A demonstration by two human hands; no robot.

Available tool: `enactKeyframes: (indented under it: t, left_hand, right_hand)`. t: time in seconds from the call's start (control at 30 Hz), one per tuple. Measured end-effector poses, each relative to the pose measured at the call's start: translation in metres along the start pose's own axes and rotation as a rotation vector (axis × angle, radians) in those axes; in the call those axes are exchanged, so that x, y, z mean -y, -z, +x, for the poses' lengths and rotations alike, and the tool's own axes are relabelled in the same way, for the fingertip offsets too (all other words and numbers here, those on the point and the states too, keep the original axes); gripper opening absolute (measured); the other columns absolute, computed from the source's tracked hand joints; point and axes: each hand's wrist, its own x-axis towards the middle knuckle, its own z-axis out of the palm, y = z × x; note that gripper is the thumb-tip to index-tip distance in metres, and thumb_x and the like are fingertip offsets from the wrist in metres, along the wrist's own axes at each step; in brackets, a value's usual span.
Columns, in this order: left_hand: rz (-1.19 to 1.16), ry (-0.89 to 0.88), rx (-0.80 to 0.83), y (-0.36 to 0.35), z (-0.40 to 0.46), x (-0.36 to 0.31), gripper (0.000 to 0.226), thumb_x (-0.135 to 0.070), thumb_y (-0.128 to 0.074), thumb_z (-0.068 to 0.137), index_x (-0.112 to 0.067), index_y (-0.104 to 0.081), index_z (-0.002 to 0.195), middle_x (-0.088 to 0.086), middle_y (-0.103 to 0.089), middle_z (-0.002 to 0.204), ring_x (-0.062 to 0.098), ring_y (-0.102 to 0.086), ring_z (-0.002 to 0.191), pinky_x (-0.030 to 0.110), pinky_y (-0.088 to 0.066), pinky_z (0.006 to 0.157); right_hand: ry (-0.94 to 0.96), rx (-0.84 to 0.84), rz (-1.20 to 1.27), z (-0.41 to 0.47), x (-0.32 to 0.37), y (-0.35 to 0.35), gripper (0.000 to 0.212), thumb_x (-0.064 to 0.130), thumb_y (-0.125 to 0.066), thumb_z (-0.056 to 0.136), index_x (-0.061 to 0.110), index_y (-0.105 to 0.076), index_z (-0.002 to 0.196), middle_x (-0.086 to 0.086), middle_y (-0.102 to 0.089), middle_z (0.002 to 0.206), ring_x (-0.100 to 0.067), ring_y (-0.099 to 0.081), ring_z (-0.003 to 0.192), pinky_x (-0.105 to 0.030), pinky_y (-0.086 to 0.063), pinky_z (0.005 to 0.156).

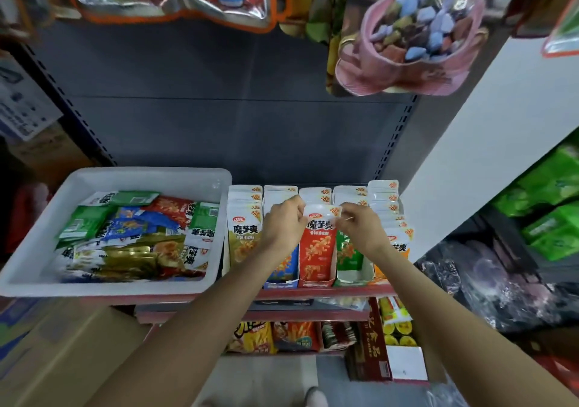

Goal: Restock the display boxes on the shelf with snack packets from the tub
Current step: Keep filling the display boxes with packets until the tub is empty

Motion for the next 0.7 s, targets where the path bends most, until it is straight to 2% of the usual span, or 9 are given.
enactKeyframes:
  t: [0.03, 0.07, 0.13, 0.23, 0.3, 0.4, 0.47, 0.53, 0.7]
  left_hand:
    - [0.049, 0.005, 0.014, -0.002, -0.002, 0.000, 0.011, -0.017, -0.059, 0.091, -0.011, -0.056, 0.100, 0.005, -0.068, 0.089, 0.022, -0.065, 0.082, 0.036, -0.054, 0.075]
    - [0.089, 0.003, 0.011, -0.004, -0.004, -0.001, 0.015, -0.019, -0.058, 0.092, -0.012, -0.056, 0.105, 0.005, -0.068, 0.091, 0.023, -0.065, 0.082, 0.036, -0.053, 0.075]
    - [0.124, -0.012, -0.013, -0.005, -0.006, -0.001, 0.021, -0.020, -0.058, 0.092, -0.016, -0.053, 0.112, 0.004, -0.068, 0.093, 0.022, -0.064, 0.081, 0.034, -0.052, 0.075]
    - [0.153, 0.025, 0.043, -0.006, -0.007, 0.000, 0.023, -0.020, -0.059, 0.092, -0.017, -0.056, 0.114, 0.003, -0.067, 0.107, 0.021, -0.063, 0.095, 0.036, -0.049, 0.088]
    - [0.151, 0.042, 0.078, -0.006, -0.008, 0.002, 0.025, -0.017, -0.059, 0.091, -0.017, -0.057, 0.116, 0.003, -0.064, 0.115, 0.020, -0.061, 0.103, 0.036, -0.048, 0.092]
    - [0.048, -0.012, 0.022, 0.003, -0.009, 0.010, 0.027, -0.010, -0.060, 0.088, -0.016, -0.057, 0.115, 0.003, -0.060, 0.116, 0.019, -0.060, 0.101, 0.038, -0.049, 0.091]
    - [-0.028, -0.021, -0.020, 0.015, -0.010, 0.023, 0.027, -0.008, -0.060, 0.087, -0.014, -0.058, 0.114, 0.003, -0.059, 0.113, 0.016, -0.060, 0.098, 0.033, -0.050, 0.088]
    - [-0.069, -0.008, -0.073, 0.033, -0.013, 0.040, 0.025, -0.006, -0.059, 0.087, -0.011, -0.059, 0.111, 0.004, -0.061, 0.108, 0.015, -0.059, 0.095, 0.029, -0.049, 0.086]
    - [-0.018, 0.065, -0.211, 0.082, -0.023, 0.108, 0.019, -0.007, -0.057, 0.087, -0.010, -0.062, 0.105, 0.006, -0.063, 0.103, 0.020, -0.059, 0.095, 0.035, -0.049, 0.084]
  right_hand:
    - [-0.003, 0.004, -0.008, 0.000, 0.000, -0.002, 0.010, 0.018, -0.060, 0.091, 0.008, -0.061, 0.092, 0.002, -0.048, 0.067, -0.018, -0.047, 0.070, -0.026, -0.033, 0.059]
    - [-0.011, 0.005, -0.033, 0.000, 0.001, -0.005, 0.016, 0.018, -0.059, 0.092, 0.009, -0.061, 0.105, 0.005, -0.048, 0.068, -0.017, -0.048, 0.072, -0.025, -0.034, 0.063]
    - [0.006, 0.037, -0.131, -0.001, 0.003, -0.009, 0.024, 0.018, -0.056, 0.094, 0.010, -0.057, 0.117, 0.003, -0.054, 0.074, -0.017, -0.051, 0.076, -0.024, -0.037, 0.066]
    - [0.034, 0.134, -0.331, -0.002, 0.003, -0.015, 0.026, 0.016, -0.053, 0.095, 0.009, -0.055, 0.120, -0.012, -0.065, 0.101, -0.026, -0.060, 0.092, -0.030, -0.046, 0.073]
    - [0.062, 0.175, -0.392, -0.003, 0.005, -0.017, 0.028, 0.015, -0.053, 0.094, 0.010, -0.055, 0.122, -0.014, -0.062, 0.113, -0.029, -0.057, 0.103, -0.031, -0.045, 0.081]
    - [0.124, 0.125, -0.379, -0.005, 0.014, -0.019, 0.036, 0.015, -0.055, 0.093, 0.014, -0.052, 0.128, -0.010, -0.051, 0.125, -0.025, -0.049, 0.116, -0.031, -0.042, 0.094]
    - [0.203, 0.040, -0.378, -0.007, 0.028, -0.024, 0.038, 0.014, -0.055, 0.093, 0.014, -0.051, 0.130, -0.009, -0.047, 0.128, -0.024, -0.042, 0.122, -0.031, -0.039, 0.100]
    - [0.289, 0.009, -0.335, -0.007, 0.049, -0.036, 0.036, 0.011, -0.053, 0.092, 0.011, -0.053, 0.127, -0.009, -0.047, 0.125, -0.025, -0.042, 0.121, -0.031, -0.039, 0.098]
    - [0.463, 0.205, -0.256, -0.004, 0.114, -0.100, 0.036, 0.009, -0.049, 0.093, 0.011, -0.052, 0.129, -0.009, -0.047, 0.127, -0.024, -0.047, 0.117, -0.028, -0.038, 0.097]
